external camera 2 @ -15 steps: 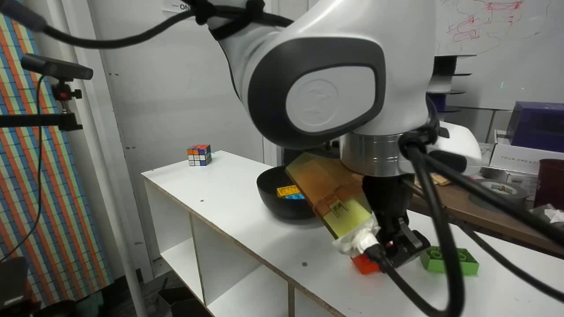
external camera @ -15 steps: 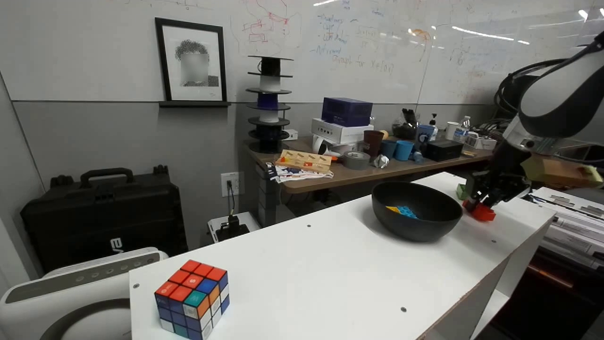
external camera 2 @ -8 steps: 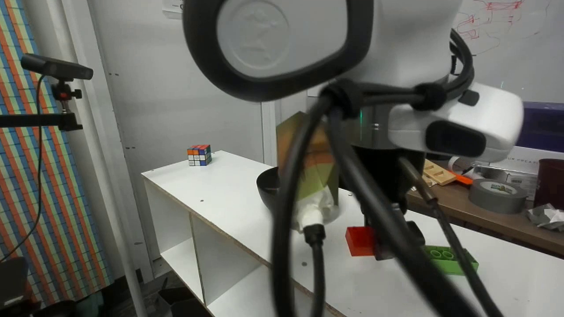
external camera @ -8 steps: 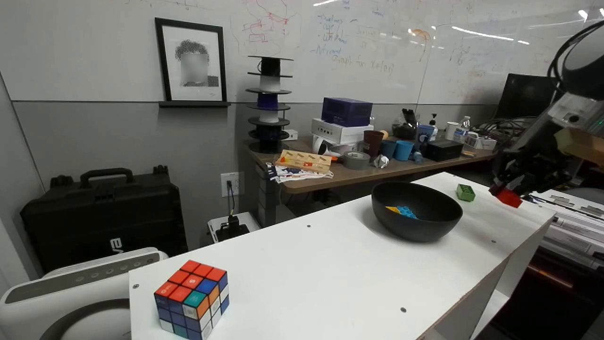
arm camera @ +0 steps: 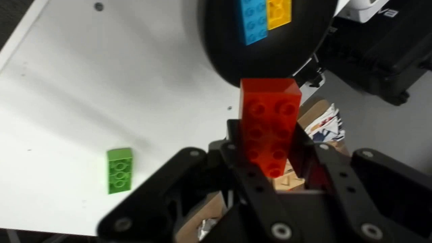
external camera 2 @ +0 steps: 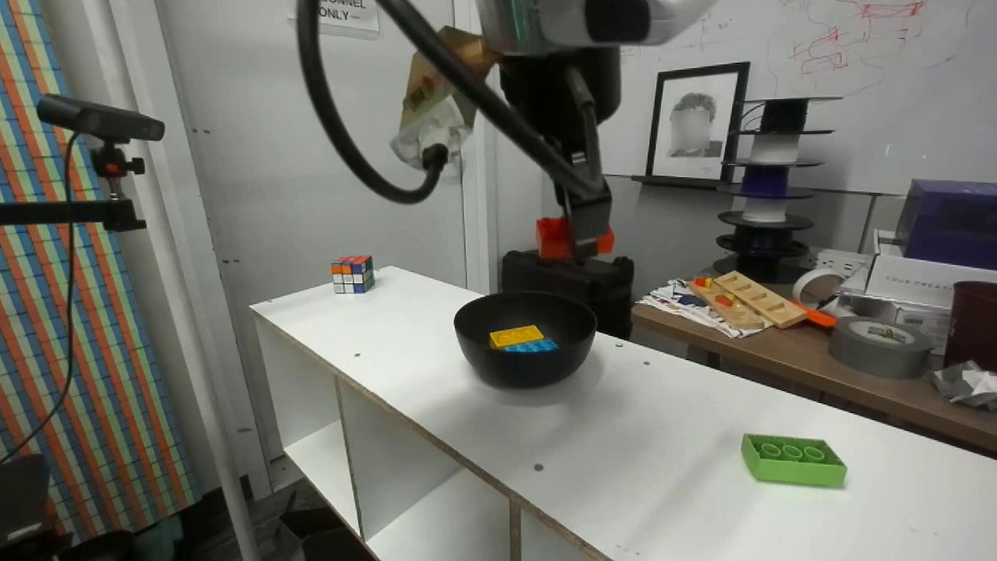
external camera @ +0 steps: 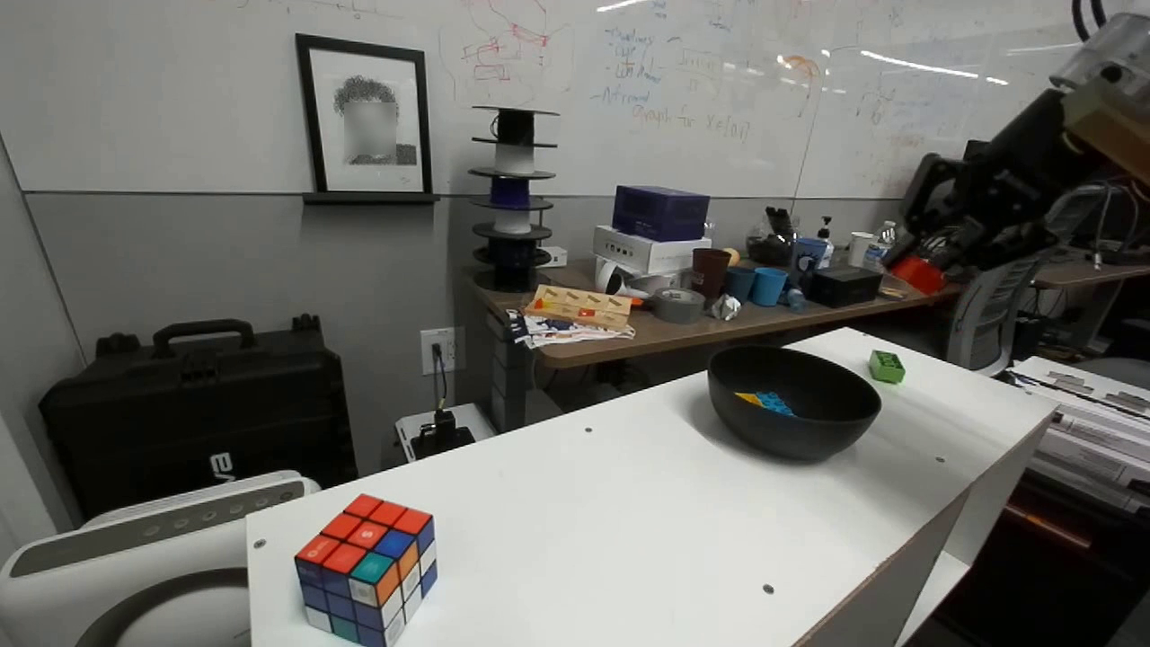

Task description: Put all the toy blocks into the black bowl.

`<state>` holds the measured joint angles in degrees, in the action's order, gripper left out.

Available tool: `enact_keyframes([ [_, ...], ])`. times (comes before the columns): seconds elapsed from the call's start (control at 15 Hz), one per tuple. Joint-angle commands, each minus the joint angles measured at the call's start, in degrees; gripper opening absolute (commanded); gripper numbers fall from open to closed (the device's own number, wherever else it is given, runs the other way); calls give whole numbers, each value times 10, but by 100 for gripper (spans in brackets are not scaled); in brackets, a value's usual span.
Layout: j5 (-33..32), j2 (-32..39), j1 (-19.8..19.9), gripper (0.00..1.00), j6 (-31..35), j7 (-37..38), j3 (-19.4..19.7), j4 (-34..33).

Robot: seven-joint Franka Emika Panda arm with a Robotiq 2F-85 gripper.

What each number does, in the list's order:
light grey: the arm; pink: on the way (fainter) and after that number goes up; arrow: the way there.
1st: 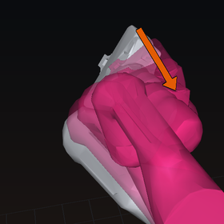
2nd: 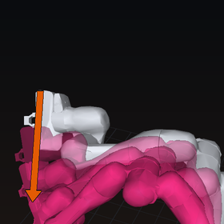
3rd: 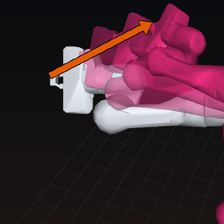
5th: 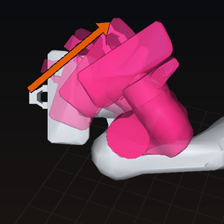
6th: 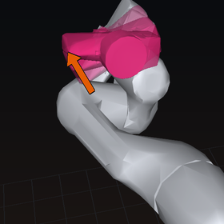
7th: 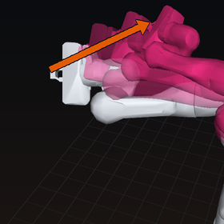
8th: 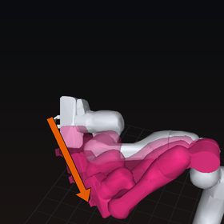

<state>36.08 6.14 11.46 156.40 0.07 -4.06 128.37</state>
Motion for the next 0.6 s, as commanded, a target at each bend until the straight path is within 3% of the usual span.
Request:
enact_keyframes([
  [0.0, -11, 25, -53, 20, 1, 41, 9, -33],
  [0.33, -37, 63, -75, 20, -2, 55, 16, -37],
  [0.4, -45, 65, -76, 61, -2, 57, 18, -33],
  [0.53, -46, 67, -69, 67, -5, 45, 17, -31],
])
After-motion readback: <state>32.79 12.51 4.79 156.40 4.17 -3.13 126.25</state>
